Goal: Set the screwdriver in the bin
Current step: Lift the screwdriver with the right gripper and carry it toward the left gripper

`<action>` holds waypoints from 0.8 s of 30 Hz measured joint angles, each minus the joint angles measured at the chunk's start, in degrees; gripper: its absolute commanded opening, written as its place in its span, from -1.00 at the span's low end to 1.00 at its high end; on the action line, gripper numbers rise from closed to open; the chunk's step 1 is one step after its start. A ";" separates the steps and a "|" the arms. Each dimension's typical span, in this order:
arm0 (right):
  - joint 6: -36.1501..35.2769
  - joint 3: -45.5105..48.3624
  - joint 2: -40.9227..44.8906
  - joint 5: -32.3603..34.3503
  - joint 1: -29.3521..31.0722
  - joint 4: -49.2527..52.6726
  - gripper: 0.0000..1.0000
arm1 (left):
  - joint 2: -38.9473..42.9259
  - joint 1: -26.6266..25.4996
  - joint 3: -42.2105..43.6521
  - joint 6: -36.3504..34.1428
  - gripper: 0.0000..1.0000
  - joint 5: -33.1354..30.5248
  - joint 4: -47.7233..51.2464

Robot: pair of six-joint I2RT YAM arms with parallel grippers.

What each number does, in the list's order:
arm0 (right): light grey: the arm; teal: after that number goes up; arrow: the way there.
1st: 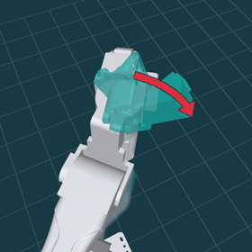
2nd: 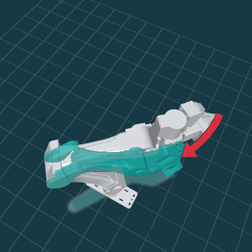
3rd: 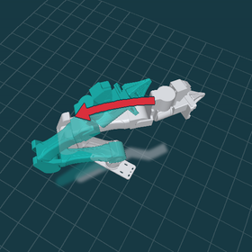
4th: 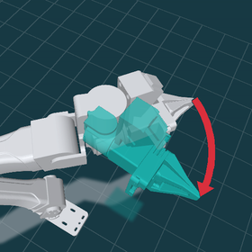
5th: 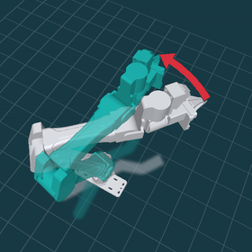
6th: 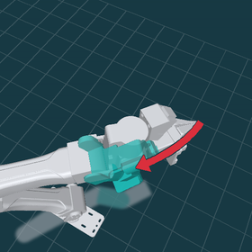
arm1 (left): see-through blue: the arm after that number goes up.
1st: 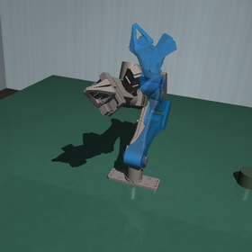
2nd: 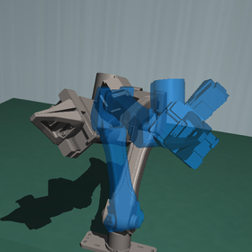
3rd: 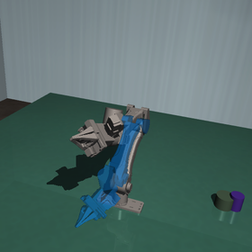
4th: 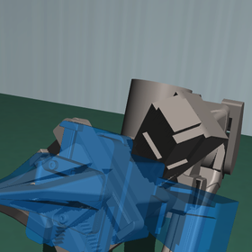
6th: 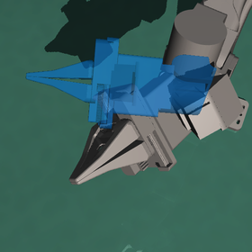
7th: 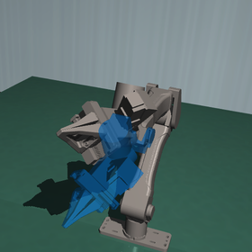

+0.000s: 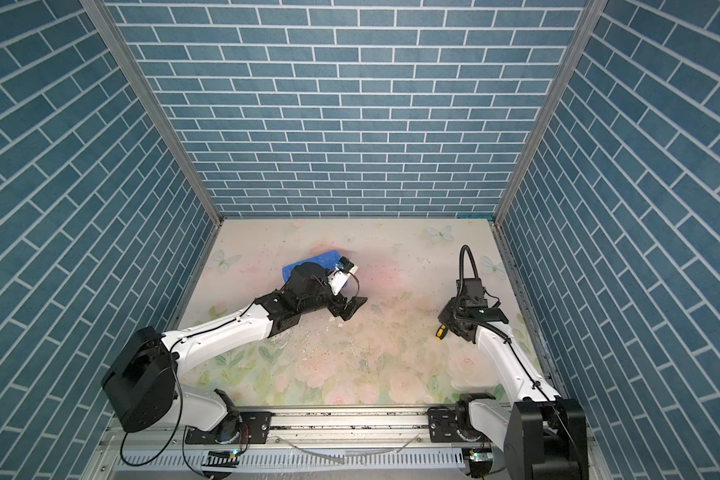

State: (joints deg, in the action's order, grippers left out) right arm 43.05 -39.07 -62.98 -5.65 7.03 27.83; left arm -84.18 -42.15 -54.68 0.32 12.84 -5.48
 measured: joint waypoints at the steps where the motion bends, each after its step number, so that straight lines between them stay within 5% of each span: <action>1: -0.22 -0.50 0.00 -1.38 0.07 -2.08 -1.00 | -0.50 0.57 -1.29 1.44 0.99 1.44 0.28; 13: -5.14 -8.87 -5.97 -19.56 4.44 -25.90 -1.00 | -7.80 6.78 -3.56 25.57 0.99 19.65 -13.42; 24: -6.14 -14.86 -12.57 -30.40 11.50 -40.50 -1.00 | -12.04 6.78 -3.65 39.19 0.78 27.02 -31.87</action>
State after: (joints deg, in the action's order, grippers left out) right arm 36.91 -53.93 -75.55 -36.05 18.52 -12.67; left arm -96.23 -35.38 -58.33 39.51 39.86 -37.34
